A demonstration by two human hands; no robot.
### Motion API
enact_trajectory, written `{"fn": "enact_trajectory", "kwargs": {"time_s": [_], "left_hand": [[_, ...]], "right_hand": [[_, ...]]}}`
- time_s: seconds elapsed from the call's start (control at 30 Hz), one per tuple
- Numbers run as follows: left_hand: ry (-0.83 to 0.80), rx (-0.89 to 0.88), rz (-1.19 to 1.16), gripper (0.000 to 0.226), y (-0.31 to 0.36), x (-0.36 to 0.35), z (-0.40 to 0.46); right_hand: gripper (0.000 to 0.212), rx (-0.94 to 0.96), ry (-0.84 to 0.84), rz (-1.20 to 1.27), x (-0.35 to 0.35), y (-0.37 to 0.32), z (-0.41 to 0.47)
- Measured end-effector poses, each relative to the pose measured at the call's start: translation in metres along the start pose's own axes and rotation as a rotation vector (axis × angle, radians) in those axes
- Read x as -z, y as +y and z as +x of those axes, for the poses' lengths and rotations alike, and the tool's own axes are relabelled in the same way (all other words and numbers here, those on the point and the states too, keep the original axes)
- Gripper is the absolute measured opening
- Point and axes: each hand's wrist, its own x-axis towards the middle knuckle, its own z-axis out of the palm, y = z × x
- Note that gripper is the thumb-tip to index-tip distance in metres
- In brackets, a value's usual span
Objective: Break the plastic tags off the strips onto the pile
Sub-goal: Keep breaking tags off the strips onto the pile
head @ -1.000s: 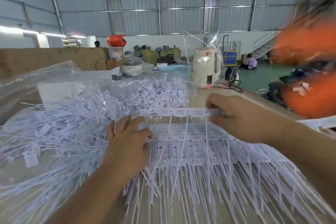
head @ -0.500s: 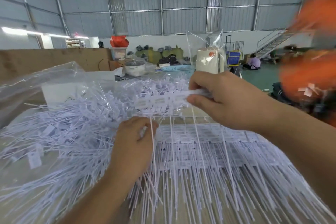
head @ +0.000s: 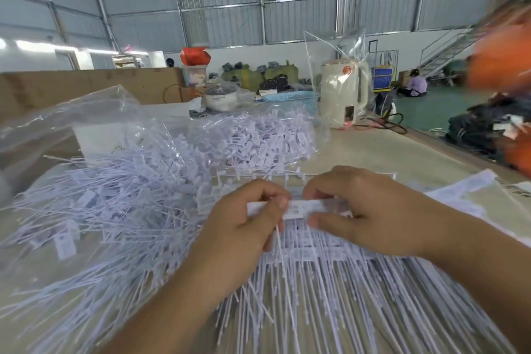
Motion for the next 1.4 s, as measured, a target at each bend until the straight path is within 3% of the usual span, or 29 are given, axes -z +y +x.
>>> {"fn": "enact_trajectory", "kwargs": {"time_s": [0.13,0.37,0.6,0.73,0.9,0.93,1.0,1.07,1.13,1.27,1.4], "left_hand": [[-0.057,-0.010,-0.002,0.014,0.001,0.000,-0.001],[-0.090,0.041,0.082,0.015,-0.006,-0.007,0.002],[0.089,0.094,-0.271,0.039,0.009,-0.022,-0.002],[0.217,0.063,-0.221,0.038,0.010,-0.030,-0.009],[0.432,0.363,-0.776,0.022,0.002,0.002,0.007],[0.432,0.380,-0.789,0.018,0.001,0.012,0.009],[0.276,0.360,-0.646,0.014,0.002,0.015,0.008],[0.055,0.321,-0.486,0.034,0.007,-0.001,0.003],[-0.074,0.291,-0.456,0.041,0.012,-0.013,-0.001],[-0.069,0.324,-0.388,0.029,0.013,-0.016,-0.004],[-0.045,0.286,-0.291,0.033,0.014,-0.014,-0.005]], "right_hand": [[0.026,0.054,-0.082,0.193,-0.017,-0.008,0.001],[0.023,0.032,0.056,0.047,-0.021,-0.005,-0.005],[0.028,-0.028,0.301,-0.023,-0.023,-0.025,-0.009],[0.028,-0.084,0.291,0.007,-0.029,-0.034,-0.008],[0.035,-0.141,0.360,0.112,-0.023,-0.030,-0.010],[0.035,-0.129,0.355,0.145,-0.022,-0.028,-0.010],[0.031,-0.080,0.290,0.183,-0.023,-0.027,-0.011],[0.015,-0.034,0.233,0.182,-0.027,-0.026,-0.011],[0.021,-0.017,0.226,0.211,-0.029,-0.025,-0.011],[0.043,-0.002,0.197,0.175,-0.029,-0.020,-0.013],[0.055,0.069,0.119,-0.028,-0.025,-0.022,-0.011]]}}
